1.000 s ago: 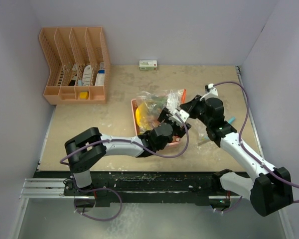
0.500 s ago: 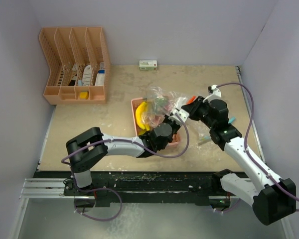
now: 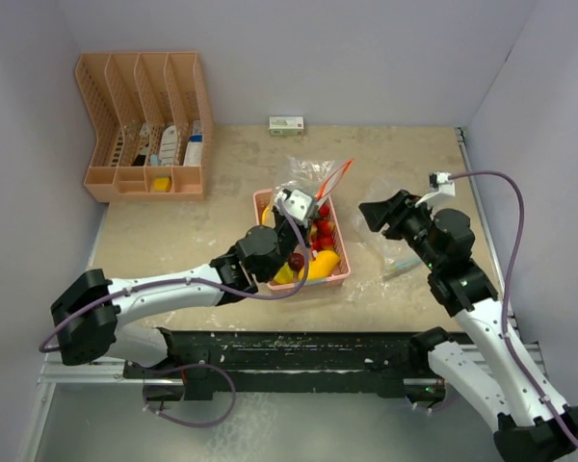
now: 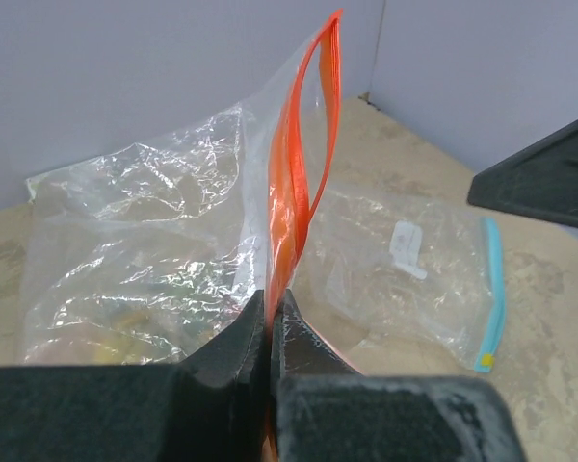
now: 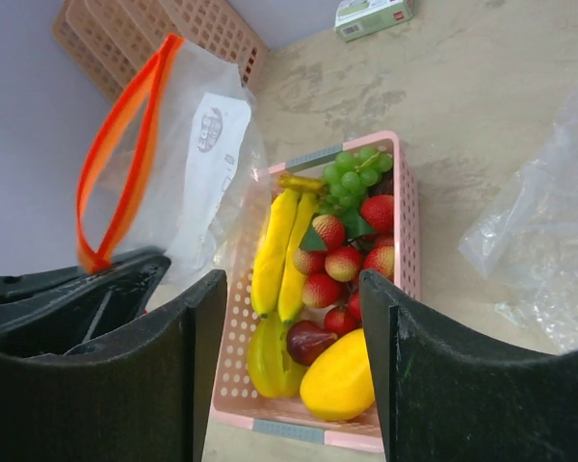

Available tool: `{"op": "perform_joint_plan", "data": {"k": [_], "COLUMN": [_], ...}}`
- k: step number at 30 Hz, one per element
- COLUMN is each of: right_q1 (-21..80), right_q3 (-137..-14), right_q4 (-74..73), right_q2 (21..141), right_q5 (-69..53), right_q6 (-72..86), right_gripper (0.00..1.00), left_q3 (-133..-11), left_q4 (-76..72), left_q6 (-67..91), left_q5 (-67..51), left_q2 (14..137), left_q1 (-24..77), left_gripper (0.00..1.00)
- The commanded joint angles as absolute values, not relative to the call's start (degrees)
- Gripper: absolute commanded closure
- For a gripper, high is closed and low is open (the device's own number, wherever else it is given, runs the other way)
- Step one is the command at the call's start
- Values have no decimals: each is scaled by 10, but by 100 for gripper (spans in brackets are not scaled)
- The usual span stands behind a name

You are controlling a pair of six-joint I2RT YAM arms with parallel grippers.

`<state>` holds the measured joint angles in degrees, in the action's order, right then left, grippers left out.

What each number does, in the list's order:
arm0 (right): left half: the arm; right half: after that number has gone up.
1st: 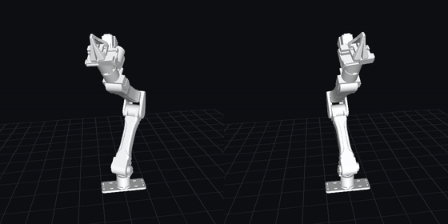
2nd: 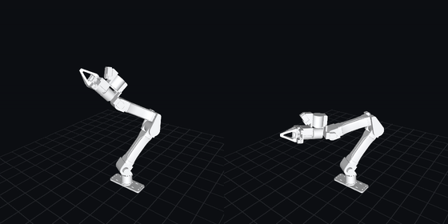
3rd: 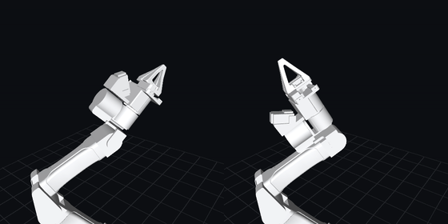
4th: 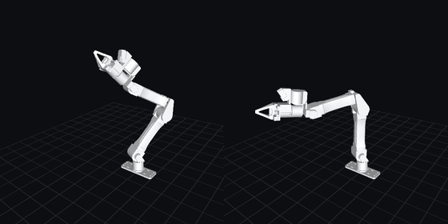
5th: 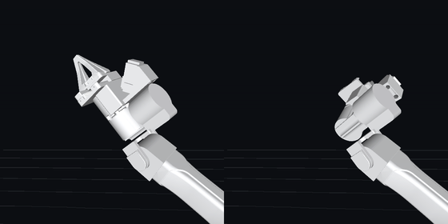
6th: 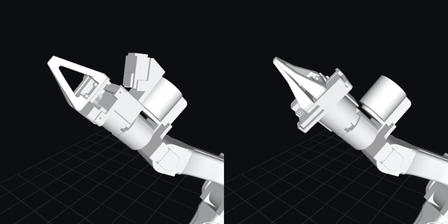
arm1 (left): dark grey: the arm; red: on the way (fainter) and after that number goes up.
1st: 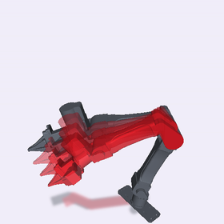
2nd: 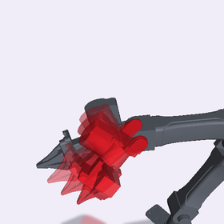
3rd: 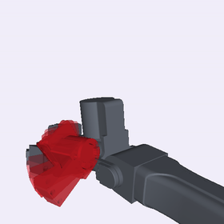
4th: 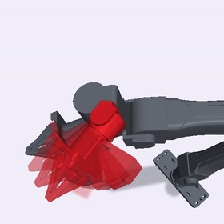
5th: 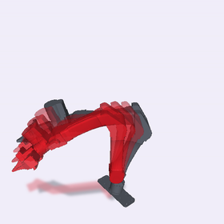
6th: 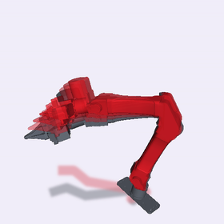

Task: Place the food in the zip-top bag and seal the zipper
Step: Open the zipper of the food storage bag.

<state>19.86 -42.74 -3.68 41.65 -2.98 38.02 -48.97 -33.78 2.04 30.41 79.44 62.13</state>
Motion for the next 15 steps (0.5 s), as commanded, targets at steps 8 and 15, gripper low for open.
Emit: {"op": "perform_joint_plan", "data": {"k": [8,15], "right_q1": [199,199], "right_q3": [-427,-424], "right_q4": [127,171], "right_q2": [473,513], "right_q5": [-133,-158], "right_q6": [429,455], "right_gripper": [41,42], "left_q3": [-465,-459], "left_q4": [-350,-367], "left_q6": [60,66], "left_q5": [252,249], "left_q2": [796,814], "left_q1": [621,621], "left_gripper": [100,100]}}
